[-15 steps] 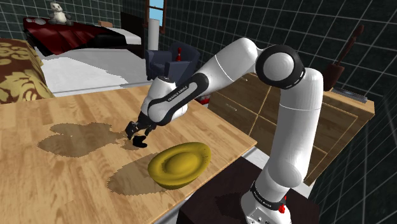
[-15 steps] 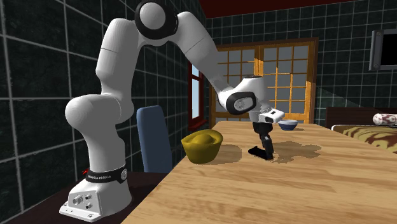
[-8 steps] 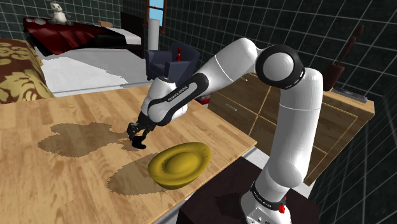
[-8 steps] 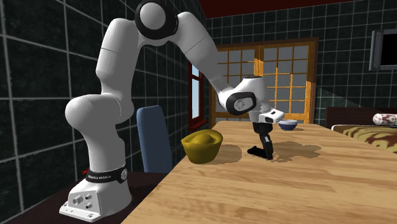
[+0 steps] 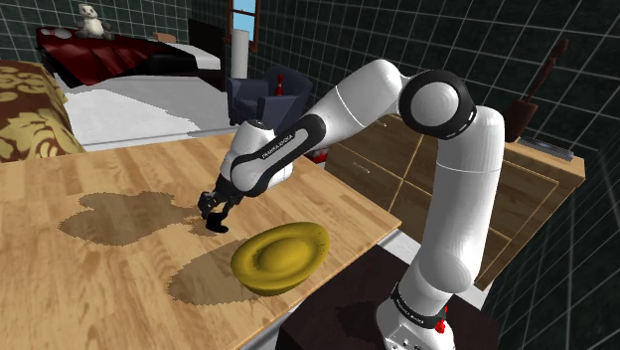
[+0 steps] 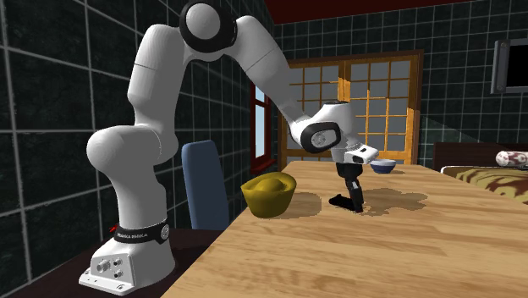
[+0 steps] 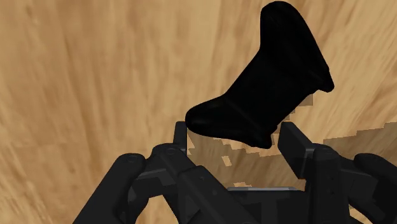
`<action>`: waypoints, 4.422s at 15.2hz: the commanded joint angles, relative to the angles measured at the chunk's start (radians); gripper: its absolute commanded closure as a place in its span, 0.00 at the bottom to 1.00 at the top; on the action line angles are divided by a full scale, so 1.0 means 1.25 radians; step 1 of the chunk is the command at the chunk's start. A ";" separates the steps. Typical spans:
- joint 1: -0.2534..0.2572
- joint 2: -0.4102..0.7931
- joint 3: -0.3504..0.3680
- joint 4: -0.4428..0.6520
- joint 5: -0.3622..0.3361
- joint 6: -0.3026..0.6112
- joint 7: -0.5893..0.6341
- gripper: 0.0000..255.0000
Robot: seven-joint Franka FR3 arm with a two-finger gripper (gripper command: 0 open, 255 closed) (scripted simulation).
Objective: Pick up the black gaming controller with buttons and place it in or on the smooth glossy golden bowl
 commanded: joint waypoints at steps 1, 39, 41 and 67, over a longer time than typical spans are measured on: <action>-0.002 -0.009 0.002 0.001 0.002 -0.009 0.000 1.00; 0.047 -0.095 0.028 -0.114 0.055 -0.056 0.207 1.00; 0.047 -0.095 0.028 -0.114 0.055 -0.056 0.207 1.00; 0.030 -0.283 0.030 -0.028 0.092 -0.324 0.210 1.00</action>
